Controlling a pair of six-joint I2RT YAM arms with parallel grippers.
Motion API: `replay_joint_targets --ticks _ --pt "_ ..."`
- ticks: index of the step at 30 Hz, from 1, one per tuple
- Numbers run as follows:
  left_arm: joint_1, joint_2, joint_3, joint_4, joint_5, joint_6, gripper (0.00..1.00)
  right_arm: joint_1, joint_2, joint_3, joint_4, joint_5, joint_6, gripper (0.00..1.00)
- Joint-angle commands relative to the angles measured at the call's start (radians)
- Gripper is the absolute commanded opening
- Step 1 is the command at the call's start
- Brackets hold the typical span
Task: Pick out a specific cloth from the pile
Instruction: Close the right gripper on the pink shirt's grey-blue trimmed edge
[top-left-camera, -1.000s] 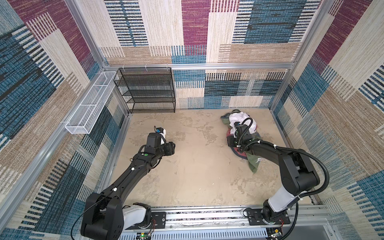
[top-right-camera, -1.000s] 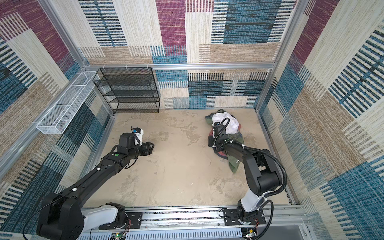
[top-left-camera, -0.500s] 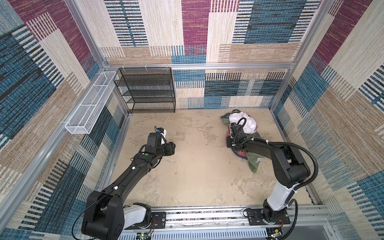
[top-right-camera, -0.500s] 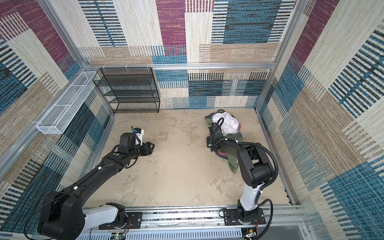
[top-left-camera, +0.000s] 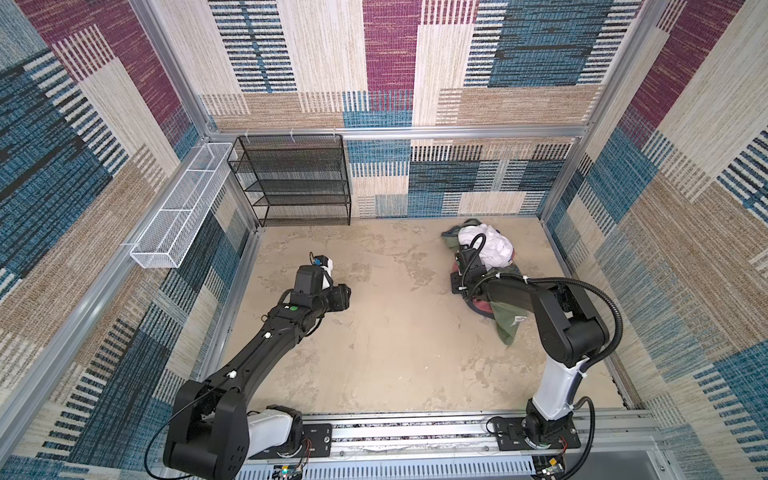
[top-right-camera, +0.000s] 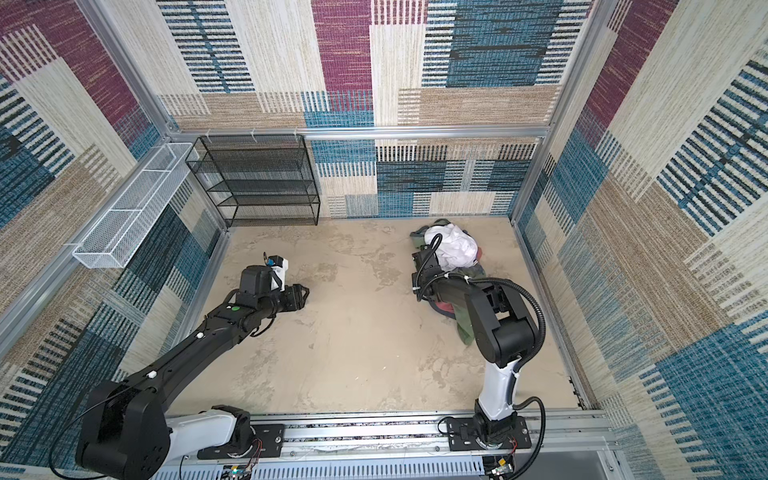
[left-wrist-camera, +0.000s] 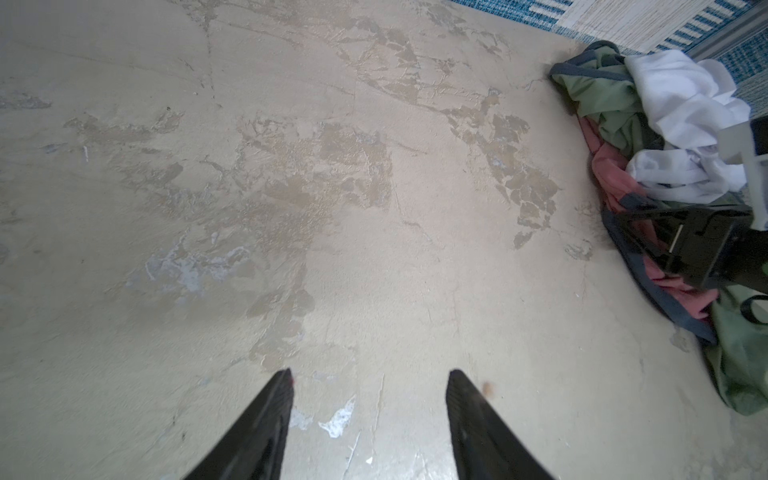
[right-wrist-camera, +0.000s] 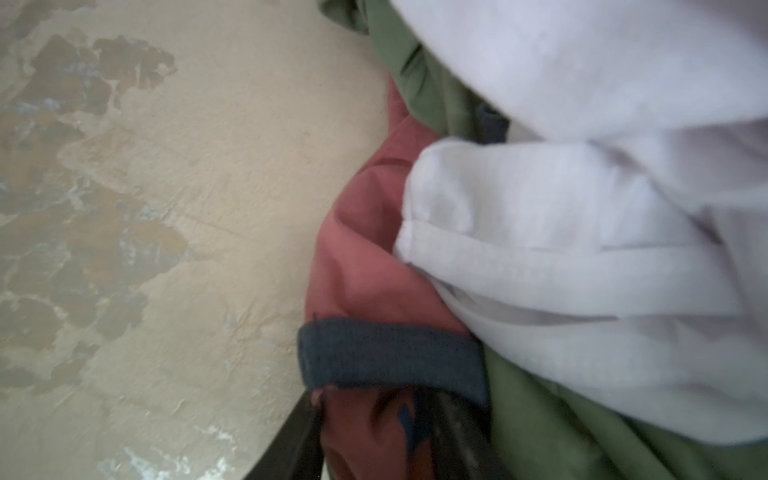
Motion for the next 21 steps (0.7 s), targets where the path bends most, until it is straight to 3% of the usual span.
replay_joint_targets --ticks 1,7,21 --pt "0.001 0.001 0.008 0.016 0.007 0.011 0.62 0.002 0.019 0.016 0.007 0.035 -0.005 0.33" --pt "0.001 0.0 0.008 0.014 0.003 0.015 0.62 0.002 0.035 0.024 0.011 0.05 0.005 0.01" --pt "0.001 -0.009 0.026 -0.009 0.002 0.023 0.62 -0.001 -0.126 -0.006 0.022 0.013 0.027 0.0"
